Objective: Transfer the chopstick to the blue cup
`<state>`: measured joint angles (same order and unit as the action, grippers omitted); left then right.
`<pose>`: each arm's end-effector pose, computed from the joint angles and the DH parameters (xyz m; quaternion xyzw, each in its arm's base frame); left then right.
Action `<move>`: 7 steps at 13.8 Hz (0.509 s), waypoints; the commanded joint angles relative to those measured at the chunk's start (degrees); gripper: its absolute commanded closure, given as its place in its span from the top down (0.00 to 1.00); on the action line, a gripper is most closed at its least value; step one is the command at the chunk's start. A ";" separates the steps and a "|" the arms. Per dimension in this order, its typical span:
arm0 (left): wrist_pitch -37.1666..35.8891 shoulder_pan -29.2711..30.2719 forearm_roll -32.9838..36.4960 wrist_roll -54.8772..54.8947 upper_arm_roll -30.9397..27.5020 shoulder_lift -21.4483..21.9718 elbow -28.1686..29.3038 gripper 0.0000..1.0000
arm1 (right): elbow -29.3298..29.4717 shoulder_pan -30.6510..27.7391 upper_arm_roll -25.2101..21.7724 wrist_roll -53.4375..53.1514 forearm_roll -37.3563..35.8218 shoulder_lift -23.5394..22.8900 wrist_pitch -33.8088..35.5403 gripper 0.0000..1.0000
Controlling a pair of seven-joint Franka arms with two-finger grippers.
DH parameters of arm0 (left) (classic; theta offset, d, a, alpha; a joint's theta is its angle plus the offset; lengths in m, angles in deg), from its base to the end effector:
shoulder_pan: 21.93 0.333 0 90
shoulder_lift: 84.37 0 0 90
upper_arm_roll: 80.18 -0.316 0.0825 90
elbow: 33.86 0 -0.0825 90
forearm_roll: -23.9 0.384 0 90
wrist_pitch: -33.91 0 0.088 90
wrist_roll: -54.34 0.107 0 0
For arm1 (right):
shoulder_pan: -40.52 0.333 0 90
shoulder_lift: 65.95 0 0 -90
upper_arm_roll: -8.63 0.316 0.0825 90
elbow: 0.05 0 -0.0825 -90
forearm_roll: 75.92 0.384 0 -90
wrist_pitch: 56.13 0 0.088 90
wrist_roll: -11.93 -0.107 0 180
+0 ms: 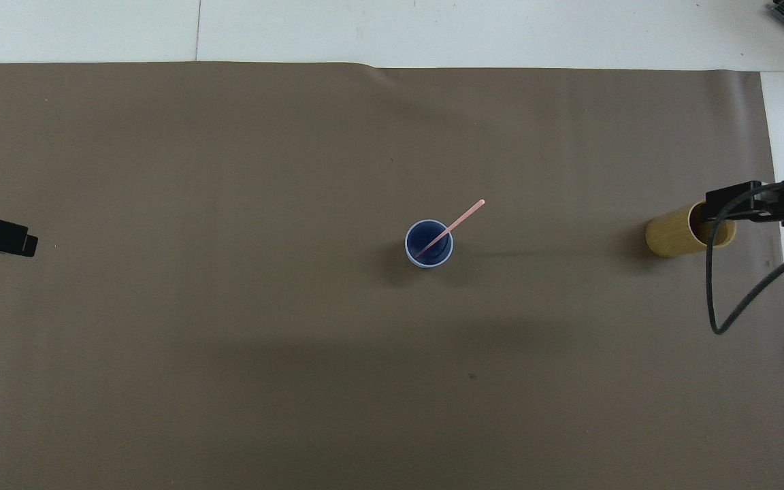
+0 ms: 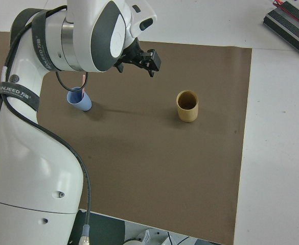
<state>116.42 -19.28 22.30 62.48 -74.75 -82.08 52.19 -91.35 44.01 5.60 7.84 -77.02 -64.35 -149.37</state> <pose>0.5274 -0.0301 0.6668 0.9952 -0.0967 -0.0104 0.0125 0.5517 0.0020 0.6343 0.9990 -0.0314 0.0312 0.0076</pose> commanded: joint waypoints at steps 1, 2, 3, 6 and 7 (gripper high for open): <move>0.72 0.35 -0.34 0.12 0.02 0.88 1.05 1.00 | -2.57 -0.15 0.13 1.62 1.54 1.83 -1.41 1.00; 0.72 0.35 -0.34 0.12 0.02 0.88 1.14 1.00 | -3.27 -0.07 0.21 1.53 1.55 2.35 -1.50 1.00; 0.72 0.35 -0.34 0.12 0.02 0.88 1.14 1.00 | -4.40 0.37 0.22 1.27 1.55 3.05 -1.67 1.00; 0.72 0.35 -0.34 0.12 0.02 0.88 1.14 1.00 | -5.12 0.99 0.21 1.27 1.72 3.50 -1.67 1.00; 0.72 0.35 -0.34 0.12 0.02 0.88 1.05 1.00 | -5.12 0.99 0.22 1.27 1.72 3.50 -1.67 1.00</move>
<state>116.42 -19.28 22.30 62.48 -74.75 -82.08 52.19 -93.87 45.37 5.71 7.85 -76.98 -62.74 -149.45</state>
